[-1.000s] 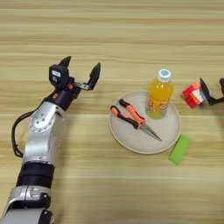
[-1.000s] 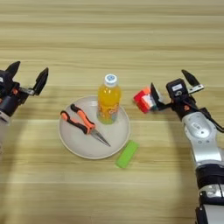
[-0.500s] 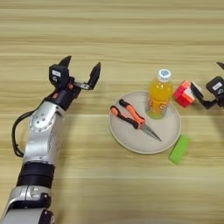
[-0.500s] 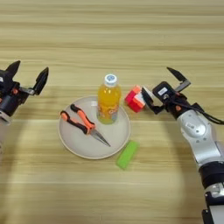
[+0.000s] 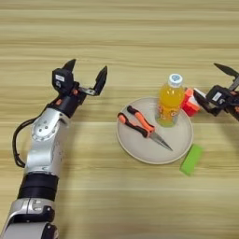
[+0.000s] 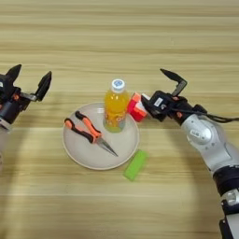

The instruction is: Move the objects on the table

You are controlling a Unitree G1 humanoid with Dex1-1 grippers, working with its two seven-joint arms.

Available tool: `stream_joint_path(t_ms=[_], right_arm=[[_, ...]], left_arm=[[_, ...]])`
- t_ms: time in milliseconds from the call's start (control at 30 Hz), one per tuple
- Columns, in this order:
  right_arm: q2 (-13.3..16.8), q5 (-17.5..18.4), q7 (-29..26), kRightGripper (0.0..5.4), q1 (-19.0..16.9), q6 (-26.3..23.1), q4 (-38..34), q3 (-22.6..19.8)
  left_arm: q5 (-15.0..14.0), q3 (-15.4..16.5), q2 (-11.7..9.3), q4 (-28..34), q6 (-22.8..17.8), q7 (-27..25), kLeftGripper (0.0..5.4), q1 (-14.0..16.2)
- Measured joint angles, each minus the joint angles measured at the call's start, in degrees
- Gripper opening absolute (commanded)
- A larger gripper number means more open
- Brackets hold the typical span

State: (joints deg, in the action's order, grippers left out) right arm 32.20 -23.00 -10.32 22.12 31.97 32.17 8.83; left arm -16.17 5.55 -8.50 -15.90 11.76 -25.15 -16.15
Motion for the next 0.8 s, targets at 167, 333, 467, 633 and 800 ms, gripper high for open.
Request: stream_joint_path(t_ms=[167,333,467,633,800], right_arm=[[0.0,1.9,-0.7,5.38,-0.6,-0.2,-1.2,-0.5],[0.0,4.3,-1.5,5.38,-1.2,-0.5,-4.5,-2.2],[0.0,6.7,-2.5,5.38,-1.9,-1.6,-7.8,-3.3],[-0.4,12.0,-4.7,5.38,-2.6,-3.5,-13.3,-5.1],[-2.4,25.6,-11.5,5.38,-3.6,-8.6,-19.3,-7.8]], left_arm=[[0.0,0.0,0.0,0.0,0.0,0.1,5.40,0.0],[0.0,0.0,0.0,0.0,0.0,0.1,5.40,0.0],[0.0,0.1,0.0,0.1,0.0,0.1,5.40,0.0],[0.0,0.0,0.1,0.1,0.0,0.2,5.40,0.0],[0.0,0.1,0.1,0.2,0.0,0.2,5.40,0.0]])
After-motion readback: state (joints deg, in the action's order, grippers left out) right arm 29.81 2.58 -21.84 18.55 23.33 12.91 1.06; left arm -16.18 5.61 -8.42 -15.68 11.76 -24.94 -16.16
